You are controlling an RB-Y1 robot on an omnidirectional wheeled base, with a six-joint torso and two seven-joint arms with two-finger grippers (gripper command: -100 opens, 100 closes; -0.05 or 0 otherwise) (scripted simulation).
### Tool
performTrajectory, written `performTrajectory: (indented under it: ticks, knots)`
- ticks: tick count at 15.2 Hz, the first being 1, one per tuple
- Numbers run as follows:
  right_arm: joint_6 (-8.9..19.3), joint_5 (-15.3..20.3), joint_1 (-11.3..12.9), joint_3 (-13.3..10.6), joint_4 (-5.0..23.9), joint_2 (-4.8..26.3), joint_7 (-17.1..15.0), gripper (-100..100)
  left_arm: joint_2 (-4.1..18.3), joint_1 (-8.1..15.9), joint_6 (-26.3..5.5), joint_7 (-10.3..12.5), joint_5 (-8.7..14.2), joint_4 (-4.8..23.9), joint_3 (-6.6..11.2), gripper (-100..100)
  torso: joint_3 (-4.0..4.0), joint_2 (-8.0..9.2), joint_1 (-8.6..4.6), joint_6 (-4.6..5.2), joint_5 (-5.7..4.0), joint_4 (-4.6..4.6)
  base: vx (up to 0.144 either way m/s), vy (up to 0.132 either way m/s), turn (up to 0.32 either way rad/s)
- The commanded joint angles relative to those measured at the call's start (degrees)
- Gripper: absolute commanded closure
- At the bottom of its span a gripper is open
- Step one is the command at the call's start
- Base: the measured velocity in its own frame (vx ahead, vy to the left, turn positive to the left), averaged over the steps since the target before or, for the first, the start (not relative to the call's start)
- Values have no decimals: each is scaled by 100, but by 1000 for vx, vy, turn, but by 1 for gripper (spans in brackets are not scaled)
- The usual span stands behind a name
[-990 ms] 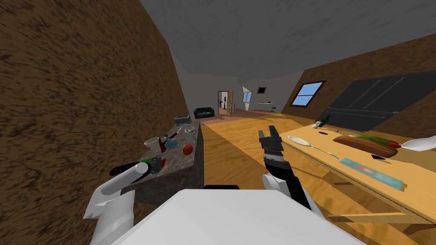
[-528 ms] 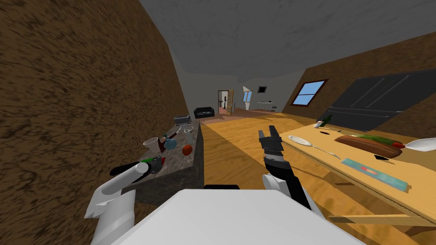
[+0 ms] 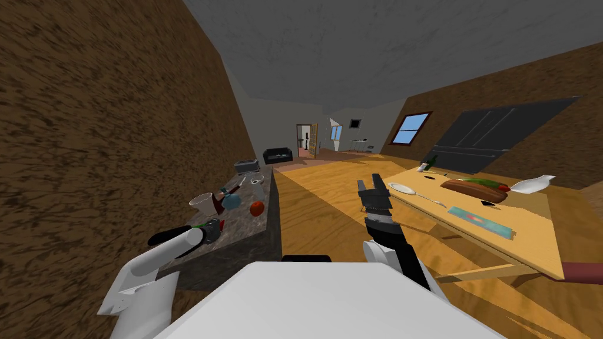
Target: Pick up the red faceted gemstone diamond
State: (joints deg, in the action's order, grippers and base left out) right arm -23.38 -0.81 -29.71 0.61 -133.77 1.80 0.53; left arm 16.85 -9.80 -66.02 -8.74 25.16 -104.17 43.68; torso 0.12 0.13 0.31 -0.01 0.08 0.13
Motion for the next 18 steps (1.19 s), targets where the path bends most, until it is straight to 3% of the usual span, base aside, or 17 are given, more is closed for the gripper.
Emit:
performTrajectory:
  ticks: [1,3,4,6,7,9,10,12,13,15,16,18]
  knots:
    - [0,0,0,0,0,0,0,0,67,-233,30,286,-54,-203,-162,100,0,0,0,0,0,0,-32,31,-125]
    - [0,0,0,0,0,0,0,0,67,-233,30,431,-54,-203,-162,100,2,2,-2,4,-2,1,-32,33,-98]
    - [0,0,0,0,0,0,0,0,128,-437,58,611,-96,-372,-301,100,1,1,-3,0,-2,1,-34,23,-114]
    - [0,0,0,0,0,0,0,0,128,-437,58,754,-96,-372,-301,100,3,5,-6,2,-4,2,-36,27,-81]
    - [0,0,0,0,0,0,0,0,189,-640,86,935,-138,-541,-440,100,3,4,-7,0,-4,3,-29,29,-131]
    - [0,0,0,0,0,0,0,0,189,-640,86,1076,-138,-541,-440,100,3,3,-6,4,-5,4,-32,33,-89]
    - [0,0,0,0,0,0,0,0,249,-844,114,1263,-180,-710,-579,100,3,3,-7,0,-6,4,-37,32,-115]
    - [0,0,0,0,0,0,0,0,249,-844,114,1398,-180,-710,-579,100,6,6,-7,4,-7,5,-34,33,-89]
    - [0,0,0,0,0,0,0,0,310,-1048,142,1586,-222,-879,-718,100,5,5,-8,1,-8,5,-36,28,-127]
    - [0,0,0,0,0,0,0,0,310,-1048,142,1721,-222,-879,-718,100,6,6,-11,5,-9,6,-33,26,-93]
    - [0,0,0,0,0,0,0,0,370,-1252,171,1911,-265,-1048,-857,100,6,5,-13,2,-10,6,-40,25,-132]
    - [0,0,0,0,0,0,0,0,370,-1252,171,2043,-265,-1048,-857,100,8,10,-13,5,-11,7,-41,29,-93]
